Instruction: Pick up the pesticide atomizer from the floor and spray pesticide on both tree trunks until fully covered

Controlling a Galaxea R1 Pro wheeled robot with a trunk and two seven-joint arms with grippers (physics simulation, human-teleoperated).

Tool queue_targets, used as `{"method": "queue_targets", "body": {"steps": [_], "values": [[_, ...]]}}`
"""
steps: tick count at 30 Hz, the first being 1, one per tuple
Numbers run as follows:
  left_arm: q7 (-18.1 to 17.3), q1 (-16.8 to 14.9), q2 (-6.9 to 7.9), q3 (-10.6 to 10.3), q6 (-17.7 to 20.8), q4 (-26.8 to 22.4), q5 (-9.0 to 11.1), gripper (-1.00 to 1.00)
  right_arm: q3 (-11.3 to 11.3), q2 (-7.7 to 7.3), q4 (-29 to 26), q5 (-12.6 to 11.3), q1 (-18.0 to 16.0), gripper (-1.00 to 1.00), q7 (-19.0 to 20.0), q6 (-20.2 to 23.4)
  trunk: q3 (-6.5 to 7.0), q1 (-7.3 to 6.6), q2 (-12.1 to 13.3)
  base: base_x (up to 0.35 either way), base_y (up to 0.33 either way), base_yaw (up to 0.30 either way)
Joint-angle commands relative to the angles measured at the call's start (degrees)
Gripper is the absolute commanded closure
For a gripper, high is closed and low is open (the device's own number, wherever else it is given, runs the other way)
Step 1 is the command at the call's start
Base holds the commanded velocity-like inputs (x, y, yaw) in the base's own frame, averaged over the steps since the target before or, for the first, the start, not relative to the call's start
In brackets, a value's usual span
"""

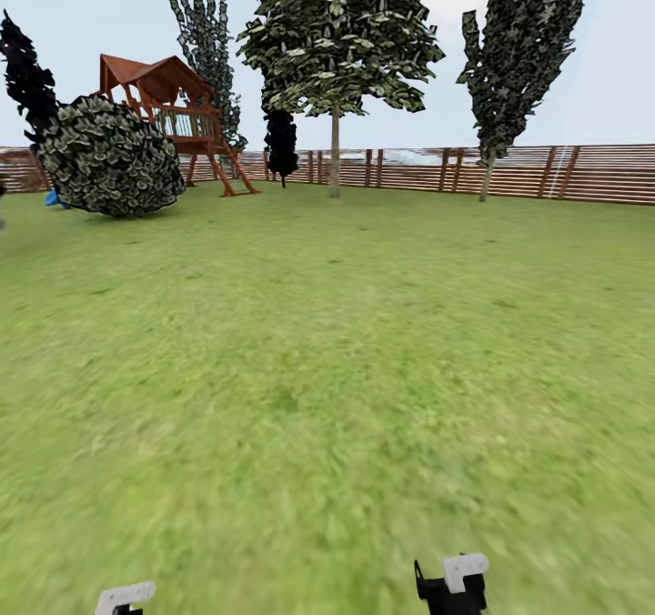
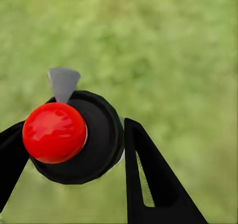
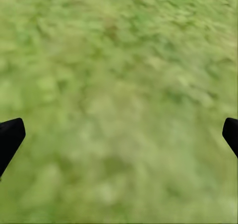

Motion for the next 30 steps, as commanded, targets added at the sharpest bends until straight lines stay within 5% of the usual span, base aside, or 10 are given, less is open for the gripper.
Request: {"method": "queue_targets", "body": {"steps": [1, 30], "values": [[-0.27, -0.05, 0.01, -0.09, -0.15, 0.05, 0.5, 1.0, -0.07, -0.02, 0.06, 0.63, -0.04, -1.0, -0.49, -0.08, -0.06, 0.02, -0.02, 0.336, 0.08, 0.0], [-0.27, -0.06, 0.01, -0.1, -0.15, 0.05, 0.5, 1.0, -0.04, -0.23, 0.06, 0.75, -0.03, -1.0, -0.42, -0.08, -0.06, 0.02, -0.02, 0.336, 0.08, 0.0]]}}
